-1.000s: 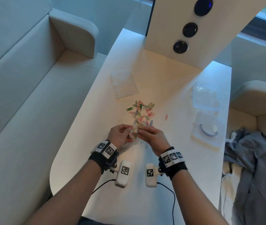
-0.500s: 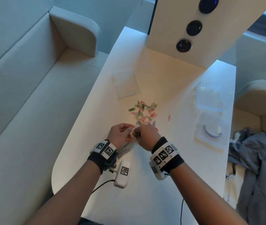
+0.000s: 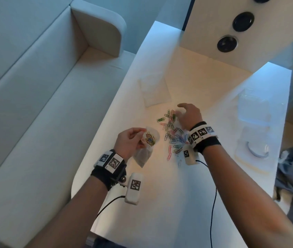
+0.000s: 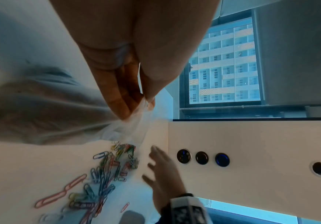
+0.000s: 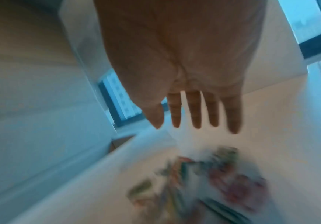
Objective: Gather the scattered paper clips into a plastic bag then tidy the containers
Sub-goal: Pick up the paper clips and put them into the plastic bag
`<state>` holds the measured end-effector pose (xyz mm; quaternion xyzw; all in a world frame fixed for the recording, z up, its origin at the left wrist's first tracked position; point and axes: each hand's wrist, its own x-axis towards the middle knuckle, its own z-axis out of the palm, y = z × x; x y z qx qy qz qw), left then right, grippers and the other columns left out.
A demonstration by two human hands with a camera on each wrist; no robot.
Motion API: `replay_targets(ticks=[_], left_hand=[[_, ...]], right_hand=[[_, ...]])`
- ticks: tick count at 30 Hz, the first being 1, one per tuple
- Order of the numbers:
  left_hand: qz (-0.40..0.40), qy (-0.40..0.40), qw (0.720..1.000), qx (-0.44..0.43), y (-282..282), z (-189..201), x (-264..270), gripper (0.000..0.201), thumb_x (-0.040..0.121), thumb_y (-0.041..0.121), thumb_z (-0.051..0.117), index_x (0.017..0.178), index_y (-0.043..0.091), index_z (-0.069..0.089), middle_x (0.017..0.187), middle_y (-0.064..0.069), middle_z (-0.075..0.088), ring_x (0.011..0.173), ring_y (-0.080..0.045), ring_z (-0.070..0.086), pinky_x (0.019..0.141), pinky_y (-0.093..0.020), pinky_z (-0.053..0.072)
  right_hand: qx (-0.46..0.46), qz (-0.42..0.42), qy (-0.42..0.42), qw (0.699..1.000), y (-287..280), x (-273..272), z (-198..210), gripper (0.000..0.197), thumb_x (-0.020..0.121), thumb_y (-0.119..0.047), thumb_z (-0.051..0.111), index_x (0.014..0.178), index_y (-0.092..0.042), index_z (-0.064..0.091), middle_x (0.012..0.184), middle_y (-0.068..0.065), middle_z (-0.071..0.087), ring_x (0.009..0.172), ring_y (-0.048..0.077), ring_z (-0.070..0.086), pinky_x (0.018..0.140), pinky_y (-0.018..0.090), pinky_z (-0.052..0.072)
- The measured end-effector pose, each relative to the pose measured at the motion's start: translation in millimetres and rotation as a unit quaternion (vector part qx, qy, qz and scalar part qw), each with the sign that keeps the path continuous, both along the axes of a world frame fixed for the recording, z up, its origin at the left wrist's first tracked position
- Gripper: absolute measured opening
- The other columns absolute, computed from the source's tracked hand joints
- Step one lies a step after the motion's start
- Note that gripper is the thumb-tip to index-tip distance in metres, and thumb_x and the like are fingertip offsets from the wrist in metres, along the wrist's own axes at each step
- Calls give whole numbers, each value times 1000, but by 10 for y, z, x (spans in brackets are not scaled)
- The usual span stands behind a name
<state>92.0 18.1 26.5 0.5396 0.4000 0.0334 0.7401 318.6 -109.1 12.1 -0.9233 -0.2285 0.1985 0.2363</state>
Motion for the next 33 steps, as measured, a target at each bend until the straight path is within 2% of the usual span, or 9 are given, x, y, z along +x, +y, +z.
replay_targets(ticks=[2, 4, 9, 16, 20, 25, 28, 30, 33], left_hand=[[12, 6, 1000, 5, 57, -23, -21, 14, 94, 12, 59, 102, 12, 70, 105, -13, 72, 97, -27, 71, 79, -39, 59], [18, 8, 1000, 8, 95, -36, -39, 14, 94, 12, 58, 101, 13, 70, 106, -13, 72, 97, -27, 71, 82, -41, 59], [22, 8, 1000, 1, 93, -47, -51, 14, 94, 10, 58, 102, 11, 69, 105, -13, 72, 96, -25, 71, 80, -38, 59], [21, 6, 1000, 2, -24, -80, -36, 14, 94, 10, 58, 103, 10, 69, 102, -13, 73, 93, -25, 71, 74, -33, 60], [10, 6, 1000, -7, -90, -76, -24, 13, 94, 10, 58, 97, 14, 70, 100, -14, 73, 90, -25, 72, 74, -34, 60], [4, 12, 1000, -7, -194, -57, 29, 14, 94, 9, 58, 91, 16, 70, 99, -14, 72, 88, -26, 71, 72, -32, 61], [8, 17, 1000, -22, -264, -63, 72, 13, 93, 9, 59, 91, 16, 70, 99, -14, 72, 86, -24, 71, 68, -30, 60], [10, 16, 999, -32, -318, -59, 106, 12, 93, 8, 59, 91, 15, 70, 97, -12, 72, 84, -22, 71, 66, -27, 59], [5, 13, 999, -36, -420, -55, 166, 13, 93, 7, 59, 91, 13, 70, 94, -13, 72, 79, -21, 71, 64, -26, 60]], right_hand=[[-111, 4, 44, 993, 14, 75, -311, 60, 92, -53, 48, 141, -18, 45, 146, 12, 42, 133, 34, 40, 110, 46, 35], [-157, 33, 22, 987, 54, -17, -488, 68, 88, -66, 40, 144, -26, 36, 153, 8, 28, 138, 38, 28, 108, 58, 32], [-182, 194, -66, 962, 149, -322, -565, 65, 91, -62, 38, 147, -32, 27, 160, 8, 15, 144, 40, 16, 115, 57, 24], [-104, 259, -149, 949, -66, -410, -502, 25, 95, -12, 55, 117, -14, 66, 124, 6, 61, 113, 28, 56, 90, 39, 53], [-81, 192, -98, 973, -219, -320, -408, 21, 91, -7, 57, 101, -12, 75, 105, 5, 71, 94, 24, 65, 91, 34, 53], [42, -75, 30, 996, -453, -256, -238, 11, 82, -12, 72, 89, -14, 80, 90, 4, 76, 80, 15, 70, 85, 26, 56], [159, -210, 167, 950, -629, -293, -123, 10, 76, -11, 79, 83, -17, 80, 85, 6, 77, 80, 19, 73, 83, 32, 59], [258, -264, 286, 884, -695, -391, 18, 12, 78, -3, 76, 88, -9, 78, 93, 16, 75, 85, 27, 73, 80, 34, 60], [361, -272, 446, 773, -702, -630, 293, 17, 86, 8, 61, 102, 5, 68, 101, 23, 70, 86, 28, 70, 78, 30, 60]])
